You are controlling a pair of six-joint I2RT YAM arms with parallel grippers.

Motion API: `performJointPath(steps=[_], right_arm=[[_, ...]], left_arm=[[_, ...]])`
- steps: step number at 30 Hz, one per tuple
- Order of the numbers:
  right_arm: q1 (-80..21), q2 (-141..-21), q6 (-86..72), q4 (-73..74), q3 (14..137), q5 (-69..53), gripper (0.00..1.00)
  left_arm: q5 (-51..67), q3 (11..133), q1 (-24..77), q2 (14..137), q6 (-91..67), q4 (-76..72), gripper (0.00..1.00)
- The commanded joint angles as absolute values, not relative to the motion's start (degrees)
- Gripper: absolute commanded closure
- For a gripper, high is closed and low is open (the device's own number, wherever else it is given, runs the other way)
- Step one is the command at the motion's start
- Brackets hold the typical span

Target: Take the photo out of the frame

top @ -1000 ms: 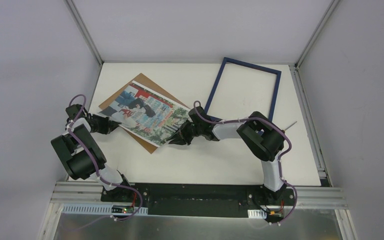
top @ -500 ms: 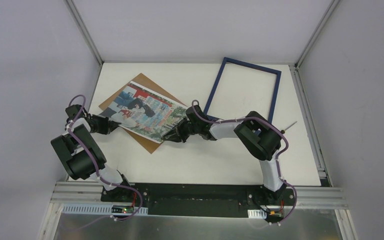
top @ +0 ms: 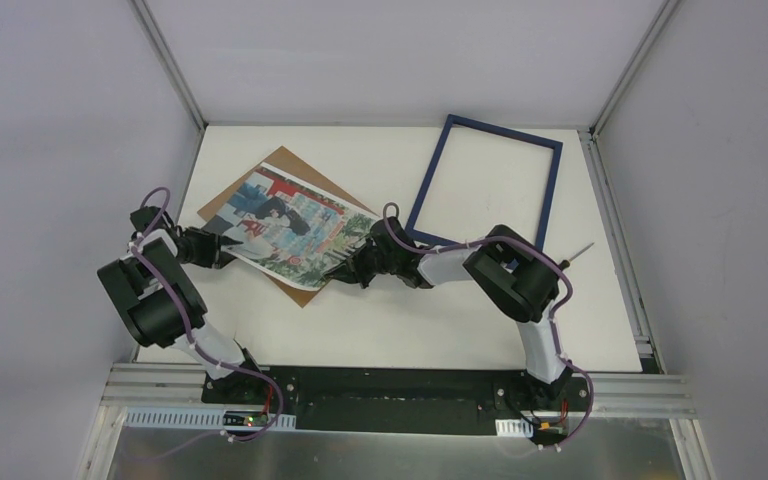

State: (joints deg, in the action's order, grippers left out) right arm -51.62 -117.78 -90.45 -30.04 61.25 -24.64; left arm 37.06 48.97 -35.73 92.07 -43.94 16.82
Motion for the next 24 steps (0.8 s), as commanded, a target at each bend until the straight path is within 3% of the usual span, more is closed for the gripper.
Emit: performJointPath(steps=[1, 7, 14, 18, 24], right_arm=[[-52.4, -115.4, -86.9, -23.7, 60.3, -25.5, 1.0], [-52.1, -113.3, -86.6, -16.1, 62.2, -25.9, 1.0], [-50.8, -110.0, -86.6, -4.1, 66.1, -28.4, 1.0], [-50.8, -109.0, -86.6, 15.1, 72.4, -30.2, 1.0], [-49.8, -103.3, -86.6, 32.9, 73.9, -29.9, 1.0]], left_arm=[[38.3, 52.9, -35.9, 95.5, -41.2, 19.4, 0.62], [37.0, 55.6, -35.9, 98.6, -39.8, 19.8, 0.45], [34.7, 58.6, -35.9, 101.6, -37.2, 23.2, 0.4], [34.0, 58.7, -35.9, 102.0, -37.1, 23.7, 0.37], [33.9, 59.2, -35.9, 103.2, -36.6, 24.6, 0.36]])
